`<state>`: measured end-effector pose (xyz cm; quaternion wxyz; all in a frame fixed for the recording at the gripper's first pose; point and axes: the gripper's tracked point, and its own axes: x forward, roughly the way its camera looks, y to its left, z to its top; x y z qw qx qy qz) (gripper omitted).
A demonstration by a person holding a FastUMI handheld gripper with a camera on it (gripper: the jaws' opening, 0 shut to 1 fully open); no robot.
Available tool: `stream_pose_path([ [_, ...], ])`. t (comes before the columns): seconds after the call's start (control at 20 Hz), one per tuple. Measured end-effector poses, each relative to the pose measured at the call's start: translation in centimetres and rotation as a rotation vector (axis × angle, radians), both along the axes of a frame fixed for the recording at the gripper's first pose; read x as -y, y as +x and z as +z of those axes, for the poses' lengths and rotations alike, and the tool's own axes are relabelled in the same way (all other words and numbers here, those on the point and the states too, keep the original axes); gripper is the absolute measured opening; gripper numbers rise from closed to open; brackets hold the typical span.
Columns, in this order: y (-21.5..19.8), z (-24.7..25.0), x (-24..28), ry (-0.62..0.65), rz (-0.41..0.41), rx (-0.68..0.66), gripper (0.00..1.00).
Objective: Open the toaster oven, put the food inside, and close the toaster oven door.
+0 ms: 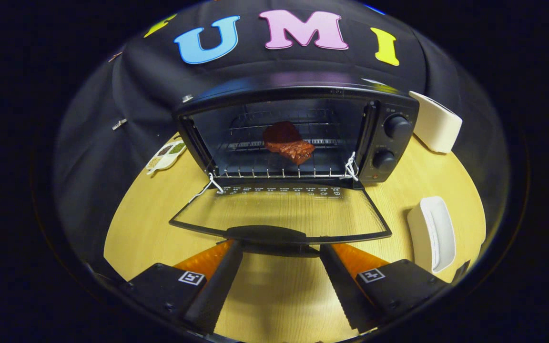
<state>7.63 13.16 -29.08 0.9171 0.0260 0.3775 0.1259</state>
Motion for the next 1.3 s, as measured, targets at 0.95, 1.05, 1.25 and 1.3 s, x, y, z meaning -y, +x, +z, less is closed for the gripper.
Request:
stream_pose_path([
  [0.95, 8.3, 19.1, 1.9, 0.138, -0.007, 0.482, 0.98],
  [1.05, 7.7, 21.5, 5.3, 0.144, -0.079, 0.537, 0.98],
  [1.25, 6.6, 25.3, 10.9, 0.118, -0.160, 0.608, 0.98],
  [1.3, 6.1, 26.1, 12.5, 0.095, -0.183, 0.629, 0.98],
])
